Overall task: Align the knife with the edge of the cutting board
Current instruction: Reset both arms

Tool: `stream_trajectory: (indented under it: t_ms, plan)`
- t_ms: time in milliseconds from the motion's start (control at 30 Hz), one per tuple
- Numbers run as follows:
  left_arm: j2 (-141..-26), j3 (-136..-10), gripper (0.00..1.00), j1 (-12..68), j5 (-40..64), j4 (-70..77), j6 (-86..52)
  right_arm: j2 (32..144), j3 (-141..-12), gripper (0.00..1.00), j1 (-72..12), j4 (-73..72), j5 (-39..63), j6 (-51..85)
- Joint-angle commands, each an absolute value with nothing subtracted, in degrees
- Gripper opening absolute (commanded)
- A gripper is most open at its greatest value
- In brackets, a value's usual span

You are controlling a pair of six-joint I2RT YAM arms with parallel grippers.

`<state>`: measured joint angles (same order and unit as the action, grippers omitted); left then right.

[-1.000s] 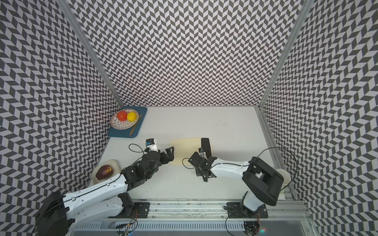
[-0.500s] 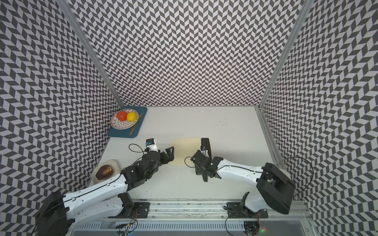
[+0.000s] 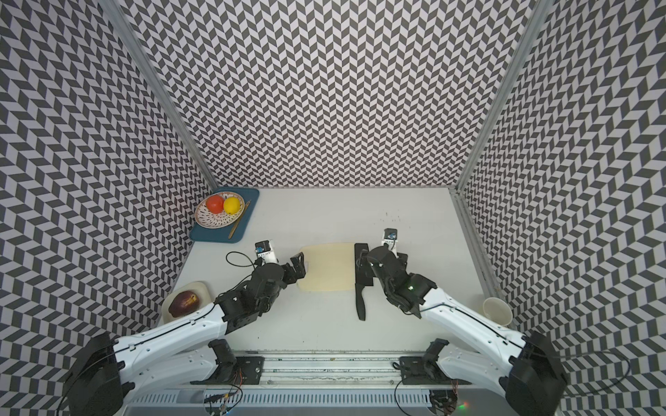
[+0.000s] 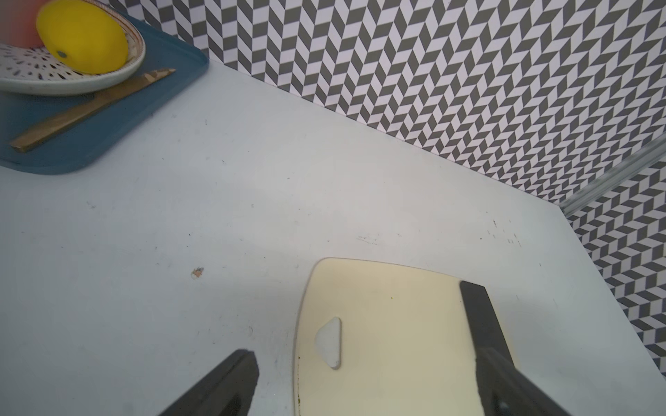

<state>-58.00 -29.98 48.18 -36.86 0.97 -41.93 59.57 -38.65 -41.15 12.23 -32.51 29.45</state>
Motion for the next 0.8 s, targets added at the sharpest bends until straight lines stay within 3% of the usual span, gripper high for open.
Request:
stream_trajectory:
  t_ms: [0,300,433,533,767]
  plan:
    - [-58.7,-28.5,1.00,46.0,-41.4,8.0,-41.2,57.9,-35.1,1.00,-37.4,-6.3,-40.1,21.0]
    - [-66.2,-31.1,1.00,32.3,-37.6,14.9,-37.9,69.6,-30.9,1.00,-22.9,-27.4,-40.1,8.2]
    - [-69.9,-33.2,1.00,26.4,-37.7,20.4,-26.2,76.2,-31.8,1.00,-15.3,-27.9,-39.3,7.7]
    - [-75.0,-36.6,1.00,21.4,-36.1,17.7,-23.7,78.2,-28.4,1.00,-10.9,-35.7,-28.4,7.8]
    - [-87.7,-43.0,1.00,11.3,-32.6,18.2,-15.8,83.9,-23.0,0.97,-6.3,-51.5,-17.6,4.2]
